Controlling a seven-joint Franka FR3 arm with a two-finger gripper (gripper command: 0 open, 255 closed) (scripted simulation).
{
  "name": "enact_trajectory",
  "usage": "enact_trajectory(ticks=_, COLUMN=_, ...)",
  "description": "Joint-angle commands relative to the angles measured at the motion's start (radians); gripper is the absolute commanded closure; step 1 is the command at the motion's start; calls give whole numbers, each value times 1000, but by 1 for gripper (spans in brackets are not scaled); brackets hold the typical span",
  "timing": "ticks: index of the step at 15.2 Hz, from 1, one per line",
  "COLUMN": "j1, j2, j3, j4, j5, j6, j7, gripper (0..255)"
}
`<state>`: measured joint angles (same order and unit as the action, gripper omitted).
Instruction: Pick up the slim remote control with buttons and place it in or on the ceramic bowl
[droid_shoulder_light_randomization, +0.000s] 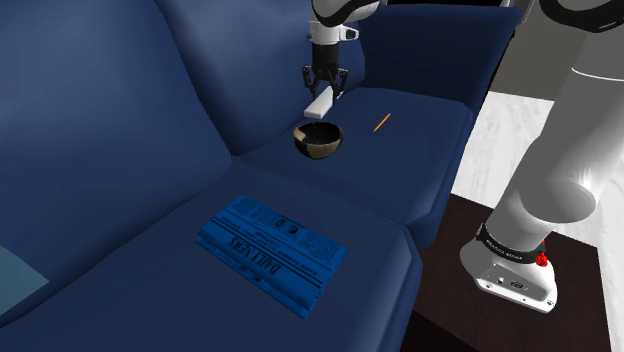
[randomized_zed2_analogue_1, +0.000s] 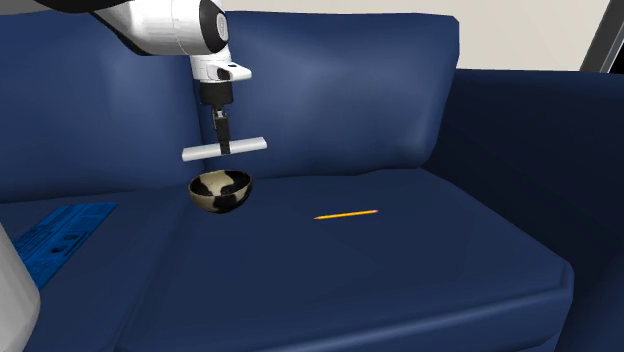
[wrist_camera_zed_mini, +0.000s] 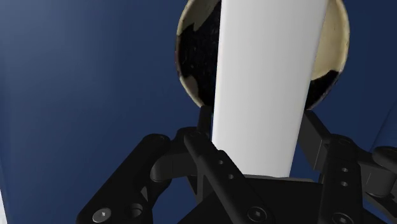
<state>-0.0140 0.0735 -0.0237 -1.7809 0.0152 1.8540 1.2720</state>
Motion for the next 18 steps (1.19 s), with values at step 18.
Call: enact_trajectory(ticks=18, j1=36, j2=35, j3=31, j4=-157, j5=-2, j6=193, j7=67, gripper=255)
